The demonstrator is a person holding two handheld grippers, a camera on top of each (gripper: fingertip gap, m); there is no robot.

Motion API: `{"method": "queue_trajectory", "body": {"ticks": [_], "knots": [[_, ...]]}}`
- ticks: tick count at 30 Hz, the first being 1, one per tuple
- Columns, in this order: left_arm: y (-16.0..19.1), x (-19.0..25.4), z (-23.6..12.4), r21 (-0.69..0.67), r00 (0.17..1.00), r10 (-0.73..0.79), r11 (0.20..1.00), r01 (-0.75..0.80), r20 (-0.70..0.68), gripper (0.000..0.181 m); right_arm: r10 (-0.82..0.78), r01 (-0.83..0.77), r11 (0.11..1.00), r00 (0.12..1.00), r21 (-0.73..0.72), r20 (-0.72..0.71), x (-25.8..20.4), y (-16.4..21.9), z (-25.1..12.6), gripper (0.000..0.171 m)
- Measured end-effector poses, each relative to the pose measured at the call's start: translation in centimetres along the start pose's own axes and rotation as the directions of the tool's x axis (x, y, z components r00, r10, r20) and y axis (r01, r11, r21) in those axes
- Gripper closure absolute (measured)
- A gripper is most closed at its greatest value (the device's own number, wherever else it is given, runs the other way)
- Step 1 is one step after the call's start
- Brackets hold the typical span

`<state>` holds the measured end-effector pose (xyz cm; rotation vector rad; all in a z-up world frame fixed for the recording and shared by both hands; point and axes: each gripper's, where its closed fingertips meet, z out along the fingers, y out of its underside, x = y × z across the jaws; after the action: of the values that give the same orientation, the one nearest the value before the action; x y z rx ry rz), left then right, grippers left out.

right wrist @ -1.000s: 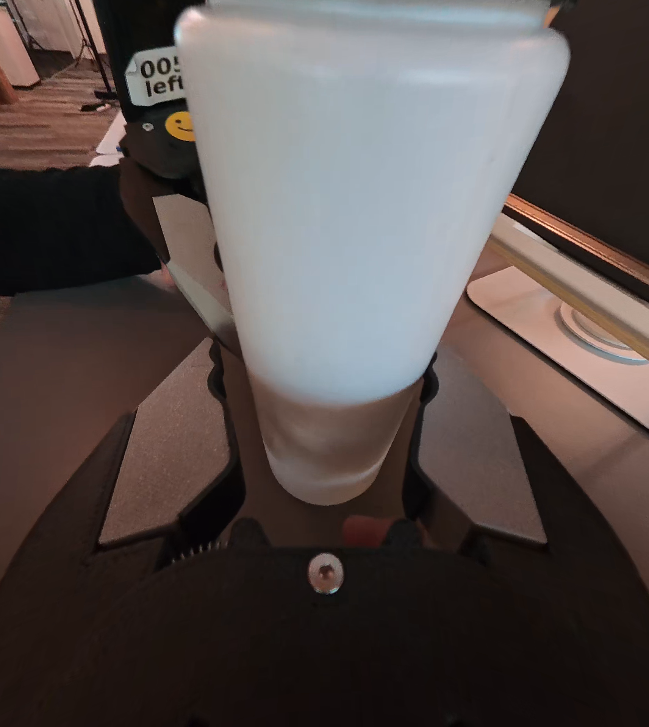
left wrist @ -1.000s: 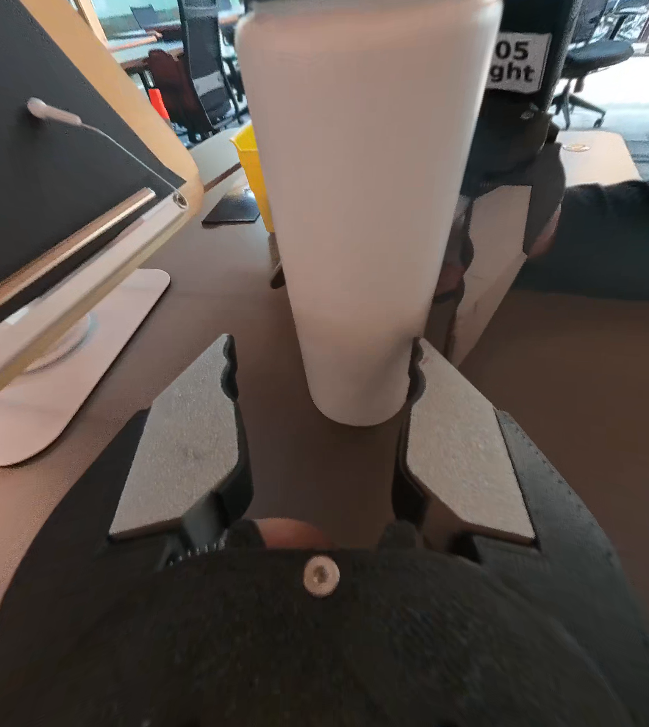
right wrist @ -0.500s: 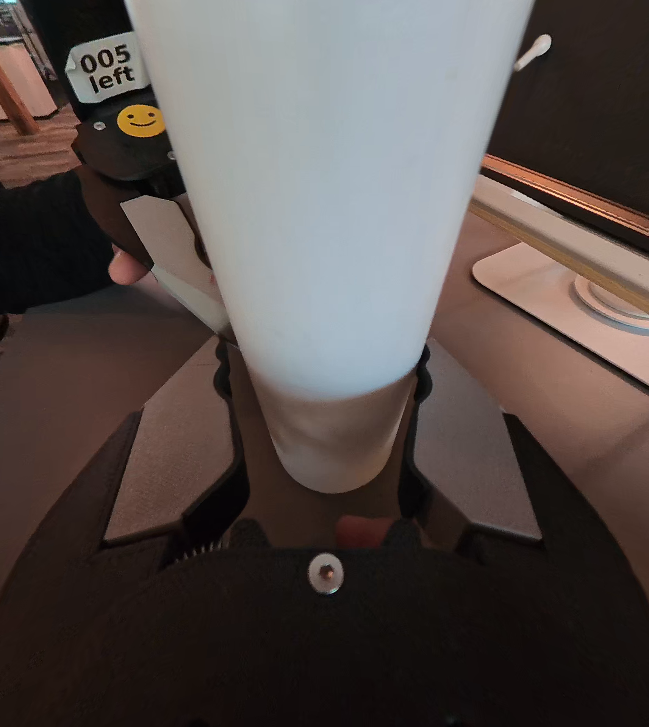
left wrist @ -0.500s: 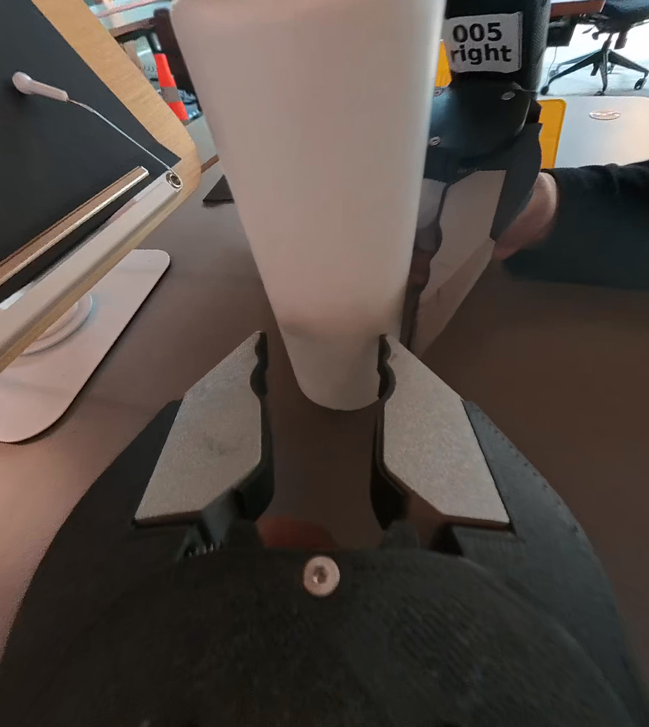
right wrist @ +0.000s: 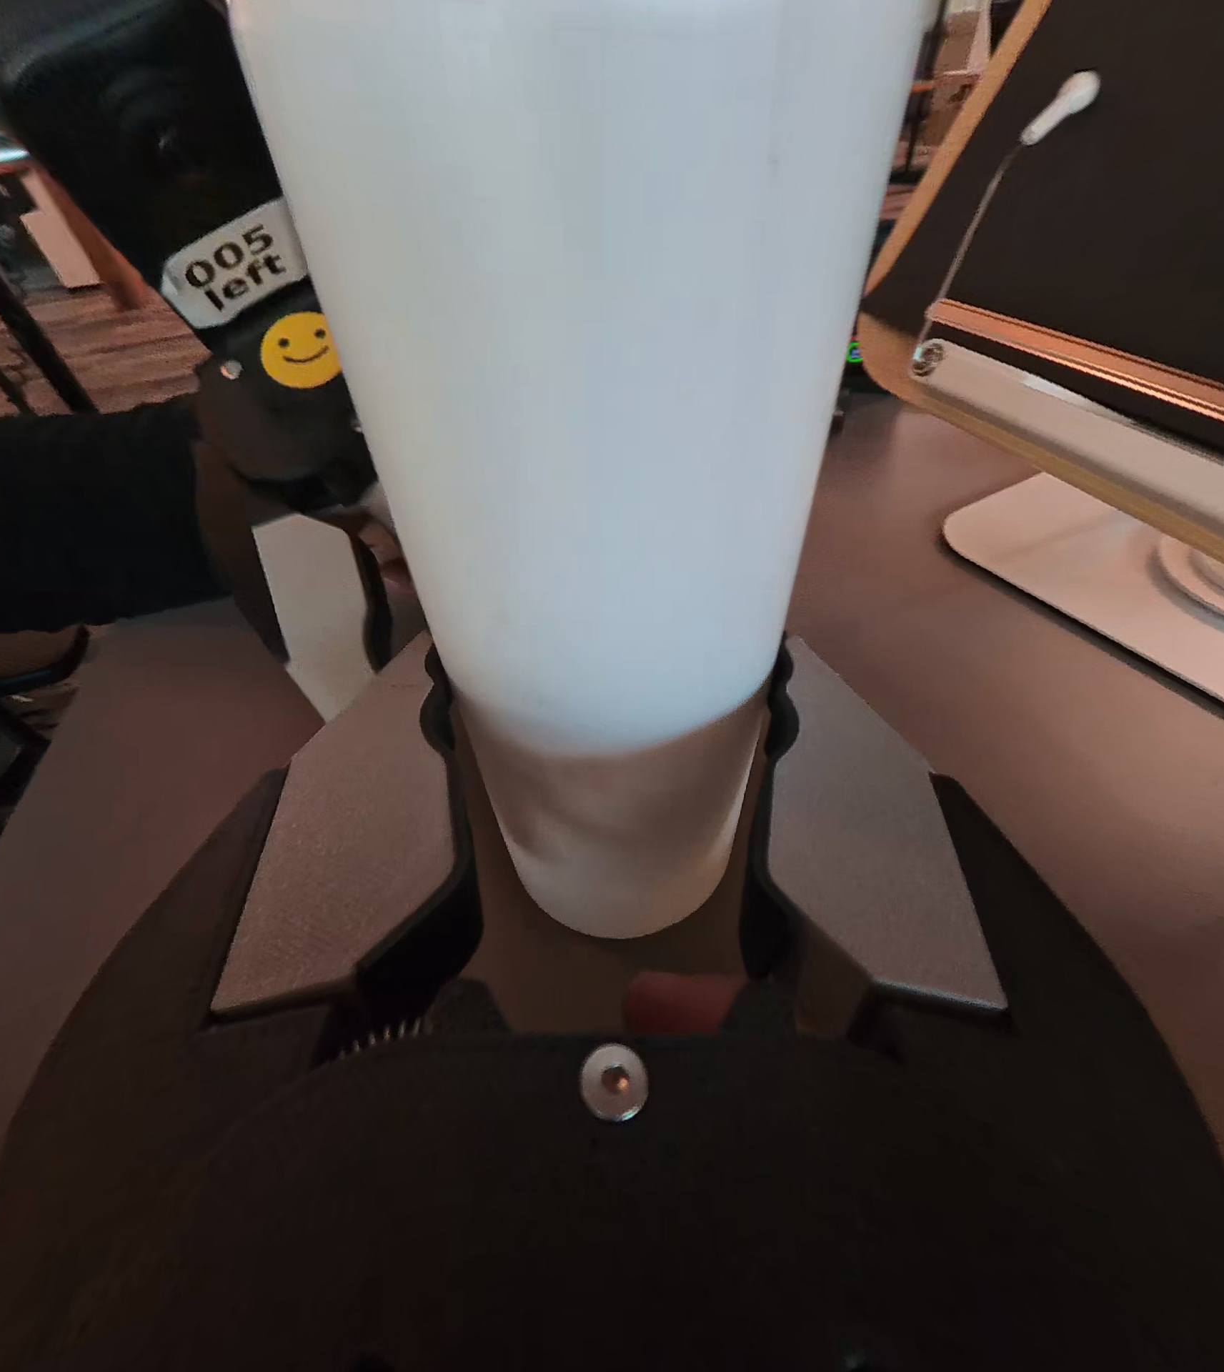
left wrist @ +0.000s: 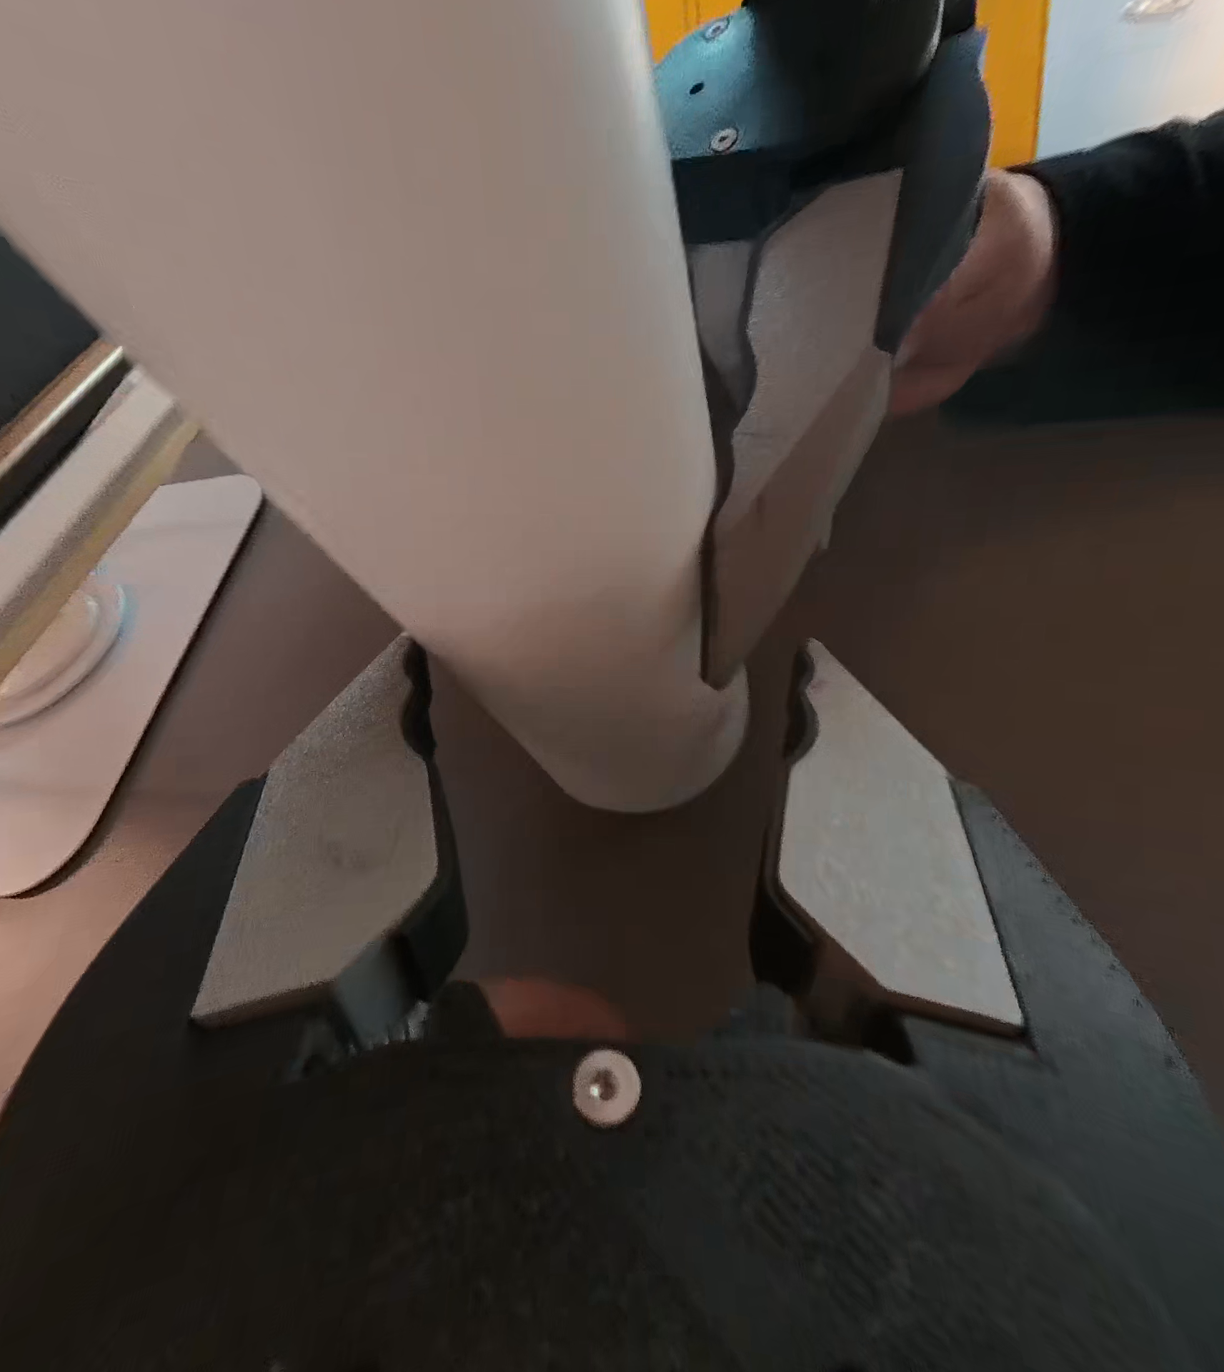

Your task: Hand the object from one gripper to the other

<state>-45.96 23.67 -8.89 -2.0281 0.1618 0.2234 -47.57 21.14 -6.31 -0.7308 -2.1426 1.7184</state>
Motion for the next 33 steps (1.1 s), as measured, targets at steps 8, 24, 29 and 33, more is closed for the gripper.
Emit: {"method": "queue_trajectory", "body": {"ticks": [8,24,29,33], "knots": [[-0.6,-0.3,0.8,0.047,0.998,-0.053,0.998,0.051,0.026,0.091,0.047,-0.048,0.999,0.997,0.004,0.067,-0.9,-0.1,0.2,0.086],[-2.6,-3.8,-1.4,0.043,0.934,0.176,0.979,-0.199,0.312,0.098,0.001,0.016,0.990,0.993,0.140,-0.116,1.0,-3.1,-0.9,0.059],[-4.0,-1.4,-0.5,0.104,0.951,0.155,0.977,-0.188,0.267,0.097,0.013,0.002,0.981,0.997,0.193,-0.074,-0.2,-4.3,-0.7,0.059],[-4.1,-1.3,-0.9,0.162,0.977,0.059,0.982,-0.093,0.206,0.103,-0.110,0.133,0.982,0.980,0.132,-0.169,0.2,-4.5,-1.3,0.076]]}}
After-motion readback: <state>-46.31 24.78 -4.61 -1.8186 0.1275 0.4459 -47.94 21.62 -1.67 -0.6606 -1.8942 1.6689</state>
